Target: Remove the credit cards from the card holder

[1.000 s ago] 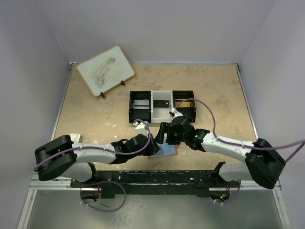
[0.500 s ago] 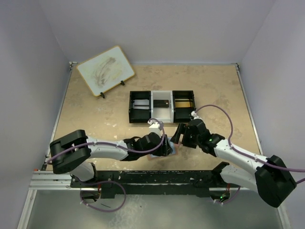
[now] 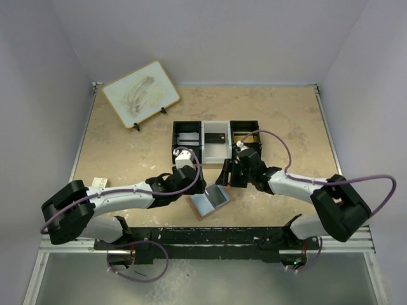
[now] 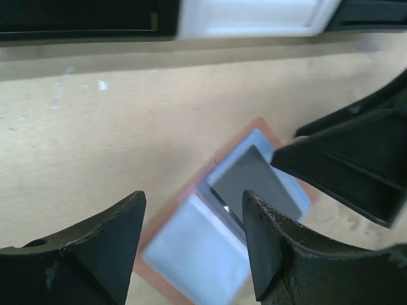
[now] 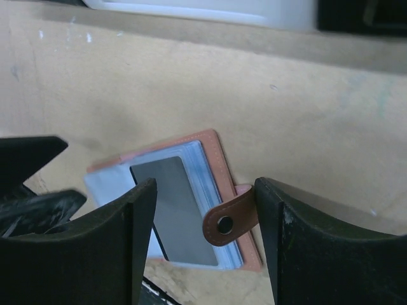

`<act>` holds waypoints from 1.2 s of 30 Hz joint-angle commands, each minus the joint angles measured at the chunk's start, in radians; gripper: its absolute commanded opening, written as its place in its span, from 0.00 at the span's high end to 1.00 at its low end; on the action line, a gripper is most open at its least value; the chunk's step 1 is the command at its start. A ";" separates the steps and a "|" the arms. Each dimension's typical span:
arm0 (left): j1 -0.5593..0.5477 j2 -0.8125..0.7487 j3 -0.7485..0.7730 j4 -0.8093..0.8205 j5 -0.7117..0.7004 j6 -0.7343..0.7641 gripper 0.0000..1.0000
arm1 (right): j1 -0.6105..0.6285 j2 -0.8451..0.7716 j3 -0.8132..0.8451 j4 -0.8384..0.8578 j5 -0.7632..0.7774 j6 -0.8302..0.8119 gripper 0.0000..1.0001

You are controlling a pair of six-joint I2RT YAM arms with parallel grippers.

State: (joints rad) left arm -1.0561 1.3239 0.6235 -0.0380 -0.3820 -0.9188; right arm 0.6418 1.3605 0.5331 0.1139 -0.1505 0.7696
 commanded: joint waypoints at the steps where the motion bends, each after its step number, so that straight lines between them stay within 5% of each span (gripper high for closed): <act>1: 0.043 0.006 -0.028 0.003 0.004 0.060 0.39 | 0.020 0.093 0.045 0.050 -0.086 -0.094 0.35; 6: 0.044 -0.019 -0.085 0.031 0.064 0.024 0.40 | 0.034 0.168 0.126 0.083 -0.176 -0.135 0.36; 12: 0.037 -0.158 -0.238 0.125 0.163 -0.050 0.40 | 0.035 0.026 0.190 -0.129 0.020 -0.096 0.29; 16: 0.015 -0.182 -0.260 0.134 0.194 -0.046 0.40 | 0.035 -0.155 0.097 -0.231 0.141 0.043 0.24; 24: -0.026 -0.089 -0.190 0.135 0.209 -0.003 0.42 | 0.035 -0.364 -0.181 -0.067 -0.029 0.220 0.26; 30: -0.081 -0.036 -0.165 0.147 0.197 -0.020 0.46 | 0.035 -0.260 -0.201 0.088 -0.115 0.216 0.27; 36: -0.150 -0.023 -0.174 0.188 0.159 -0.082 0.48 | 0.035 0.000 -0.021 0.135 -0.132 0.115 0.29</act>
State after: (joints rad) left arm -1.1629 1.2869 0.4328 0.1013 -0.1940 -0.9527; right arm 0.6750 1.2346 0.3916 0.1806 -0.2497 0.9600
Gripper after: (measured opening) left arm 0.527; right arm 0.717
